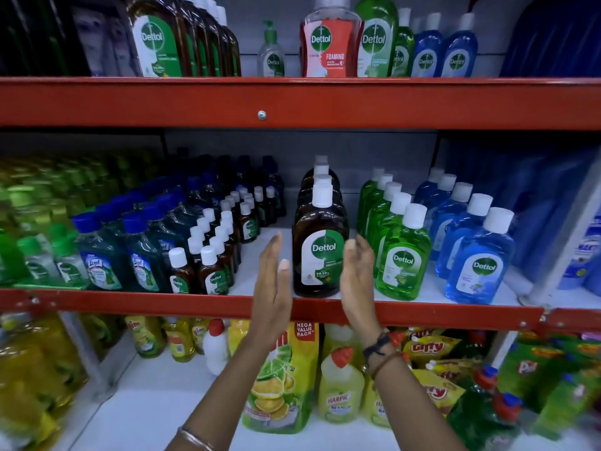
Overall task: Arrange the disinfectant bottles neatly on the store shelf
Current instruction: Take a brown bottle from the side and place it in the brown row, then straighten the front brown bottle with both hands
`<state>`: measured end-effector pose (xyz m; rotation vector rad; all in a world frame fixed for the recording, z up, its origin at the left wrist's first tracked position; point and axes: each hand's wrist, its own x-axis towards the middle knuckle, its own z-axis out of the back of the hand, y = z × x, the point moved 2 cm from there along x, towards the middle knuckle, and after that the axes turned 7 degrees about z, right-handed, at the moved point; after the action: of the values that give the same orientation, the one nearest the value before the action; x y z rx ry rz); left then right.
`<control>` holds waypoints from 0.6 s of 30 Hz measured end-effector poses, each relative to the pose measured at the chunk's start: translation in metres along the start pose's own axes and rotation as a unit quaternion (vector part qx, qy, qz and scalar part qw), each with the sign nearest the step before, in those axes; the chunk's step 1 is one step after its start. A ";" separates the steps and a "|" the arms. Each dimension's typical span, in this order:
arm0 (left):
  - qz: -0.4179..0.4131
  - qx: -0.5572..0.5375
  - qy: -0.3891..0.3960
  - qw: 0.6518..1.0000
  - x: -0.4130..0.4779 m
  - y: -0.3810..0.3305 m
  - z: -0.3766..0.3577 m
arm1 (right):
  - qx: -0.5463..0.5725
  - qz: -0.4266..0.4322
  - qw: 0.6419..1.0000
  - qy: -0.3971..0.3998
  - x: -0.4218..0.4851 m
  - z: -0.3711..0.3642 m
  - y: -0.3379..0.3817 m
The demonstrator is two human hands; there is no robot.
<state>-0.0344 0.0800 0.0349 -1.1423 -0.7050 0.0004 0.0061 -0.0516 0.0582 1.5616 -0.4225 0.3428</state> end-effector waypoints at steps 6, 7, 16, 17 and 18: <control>0.095 -0.131 0.024 0.986 -0.007 -0.023 -0.026 | 0.118 -0.071 0.988 0.070 0.003 0.021 0.003; 0.101 -0.140 0.029 0.984 -0.004 -0.022 -0.025 | 0.118 -0.071 0.988 0.074 0.002 0.023 0.002; 0.104 -0.155 0.025 0.982 0.001 -0.016 -0.022 | 0.102 -0.046 0.991 0.073 -0.008 0.024 0.002; 0.101 -0.151 0.008 0.983 0.000 -0.018 -0.024 | 0.097 -0.035 0.992 0.072 -0.010 0.024 0.001; 0.094 -0.142 -0.022 0.985 -0.003 -0.021 -0.026 | 0.087 -0.017 0.994 0.064 -0.014 0.026 0.002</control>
<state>-0.0308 0.0479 0.0451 -1.4832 -0.6461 0.0877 -0.0084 -0.0766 0.0525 1.7031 -0.2723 0.4614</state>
